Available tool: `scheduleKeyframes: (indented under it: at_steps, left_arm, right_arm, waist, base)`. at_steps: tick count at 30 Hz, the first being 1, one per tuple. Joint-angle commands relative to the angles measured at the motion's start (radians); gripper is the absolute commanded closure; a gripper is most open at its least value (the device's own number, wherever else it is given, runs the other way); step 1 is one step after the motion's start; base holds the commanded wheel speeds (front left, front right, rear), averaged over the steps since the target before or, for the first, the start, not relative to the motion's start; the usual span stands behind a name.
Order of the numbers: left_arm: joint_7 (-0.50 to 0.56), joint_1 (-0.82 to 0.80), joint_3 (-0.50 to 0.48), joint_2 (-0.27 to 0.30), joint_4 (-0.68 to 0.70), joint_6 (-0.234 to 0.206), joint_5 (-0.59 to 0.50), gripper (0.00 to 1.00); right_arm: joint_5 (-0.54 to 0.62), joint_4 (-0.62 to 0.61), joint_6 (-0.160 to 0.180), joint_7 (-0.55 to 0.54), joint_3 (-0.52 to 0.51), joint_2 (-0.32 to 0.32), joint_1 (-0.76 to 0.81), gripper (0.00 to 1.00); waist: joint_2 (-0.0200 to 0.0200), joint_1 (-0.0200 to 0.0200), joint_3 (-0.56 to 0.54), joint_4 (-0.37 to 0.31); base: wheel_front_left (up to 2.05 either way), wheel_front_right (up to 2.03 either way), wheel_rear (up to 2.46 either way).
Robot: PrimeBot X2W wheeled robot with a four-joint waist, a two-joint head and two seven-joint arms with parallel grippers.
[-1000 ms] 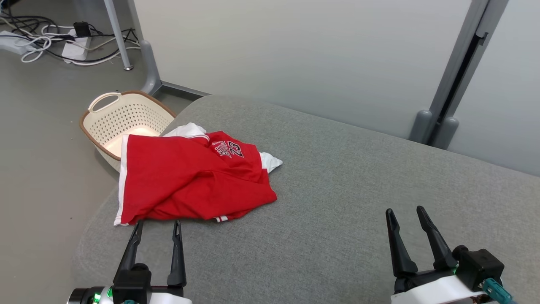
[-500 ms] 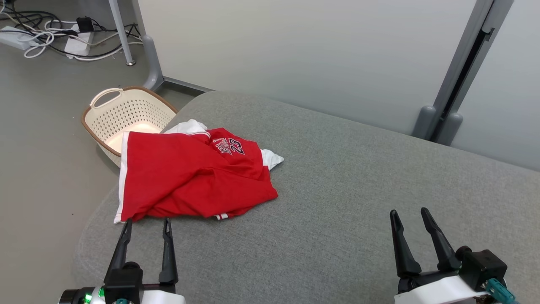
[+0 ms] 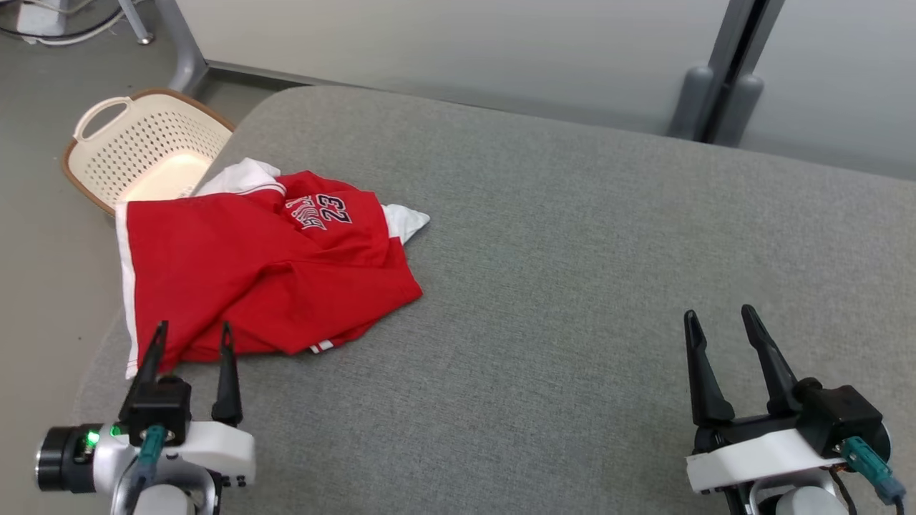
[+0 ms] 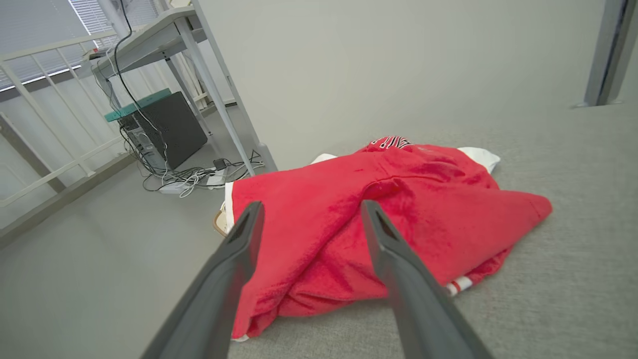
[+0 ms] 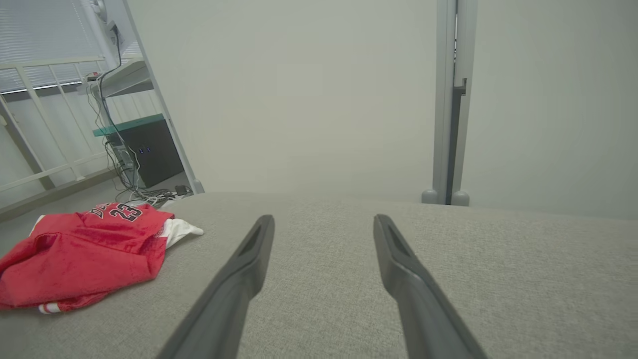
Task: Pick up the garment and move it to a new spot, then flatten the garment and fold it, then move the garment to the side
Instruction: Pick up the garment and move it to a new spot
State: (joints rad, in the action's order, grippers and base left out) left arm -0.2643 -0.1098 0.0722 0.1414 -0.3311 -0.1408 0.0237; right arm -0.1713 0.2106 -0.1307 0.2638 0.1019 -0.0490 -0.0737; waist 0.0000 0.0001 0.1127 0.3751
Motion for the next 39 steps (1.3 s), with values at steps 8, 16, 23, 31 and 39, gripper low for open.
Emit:
scheduleKeyframes:
  at_steps: [8,16,23,31,39]
  left_arm:
    - [0.0,-0.172,-0.035,0.067,-0.222,-0.001,0.002,0.0]
    - [0.0,-0.275,-0.066,0.091,-0.393,0.005,0.039,0.0]
    - [0.0,-0.336,-0.063,0.1,-0.489,0.035,0.058,0.0]
    - [0.0,-0.354,-0.067,0.105,-0.484,0.039,0.066,1.0]
    - [0.0,-0.276,-0.087,0.119,-0.239,0.016,0.052,1.0]
  right_arm:
    - [0.043,-0.017,0.0,0.001,-0.022,-0.003,-0.036,0.0]
    - [0.057,-0.025,0.0,0.001,-0.027,-0.003,-0.05,0.0]
    - [0.072,-0.026,0.0,0.001,-0.026,-0.003,-0.052,0.0]
    - [0.058,-0.013,0.0,0.001,-0.021,-0.003,-0.048,0.0]
    - [0.016,0.001,0.0,0.001,-0.008,-0.003,-0.033,0.0]
  waist:
    - [0.0,-0.0001,0.121,-0.082]
    - [0.0,-0.0001,0.155,-0.098]
    - [0.0,-0.0001,0.175,-0.1]
    - [0.0,-0.0001,0.15,-0.094]
    - [0.0,-0.0001,0.071,-0.087]
  base:
    - [0.0,0.0,0.0]
    - [0.0,0.0,0.0]
    - [0.0,0.0,0.0]
    - [0.0,0.0,0.0]
    - [0.0,0.0,0.0]
